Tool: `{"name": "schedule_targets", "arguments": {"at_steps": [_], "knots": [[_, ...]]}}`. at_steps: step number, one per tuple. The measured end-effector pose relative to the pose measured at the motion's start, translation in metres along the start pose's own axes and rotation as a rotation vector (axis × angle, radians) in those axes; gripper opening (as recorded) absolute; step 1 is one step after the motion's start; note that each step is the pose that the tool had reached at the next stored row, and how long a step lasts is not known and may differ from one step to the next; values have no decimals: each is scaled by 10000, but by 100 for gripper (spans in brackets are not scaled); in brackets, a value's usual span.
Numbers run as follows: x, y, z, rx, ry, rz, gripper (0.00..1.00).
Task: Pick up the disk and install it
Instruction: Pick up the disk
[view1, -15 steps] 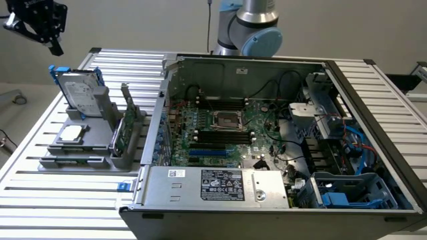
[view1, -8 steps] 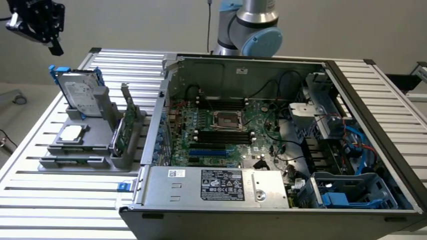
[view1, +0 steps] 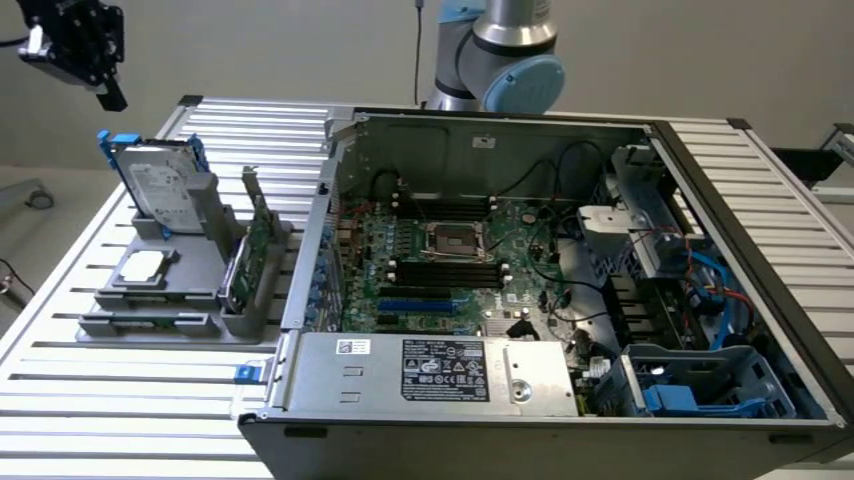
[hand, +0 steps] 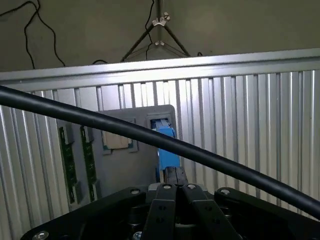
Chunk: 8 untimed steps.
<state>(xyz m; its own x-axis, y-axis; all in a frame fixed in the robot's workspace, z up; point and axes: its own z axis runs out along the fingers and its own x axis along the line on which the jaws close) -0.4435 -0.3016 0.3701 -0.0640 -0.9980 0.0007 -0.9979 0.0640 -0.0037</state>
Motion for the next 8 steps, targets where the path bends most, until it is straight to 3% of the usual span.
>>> {"name": "schedule_targets", "arguments": {"at_steps": [7, 8], "knots": [[1, 0, 1, 2, -5, -1269, 12], [1, 2, 3, 2, -6, -1391, 17]]}}
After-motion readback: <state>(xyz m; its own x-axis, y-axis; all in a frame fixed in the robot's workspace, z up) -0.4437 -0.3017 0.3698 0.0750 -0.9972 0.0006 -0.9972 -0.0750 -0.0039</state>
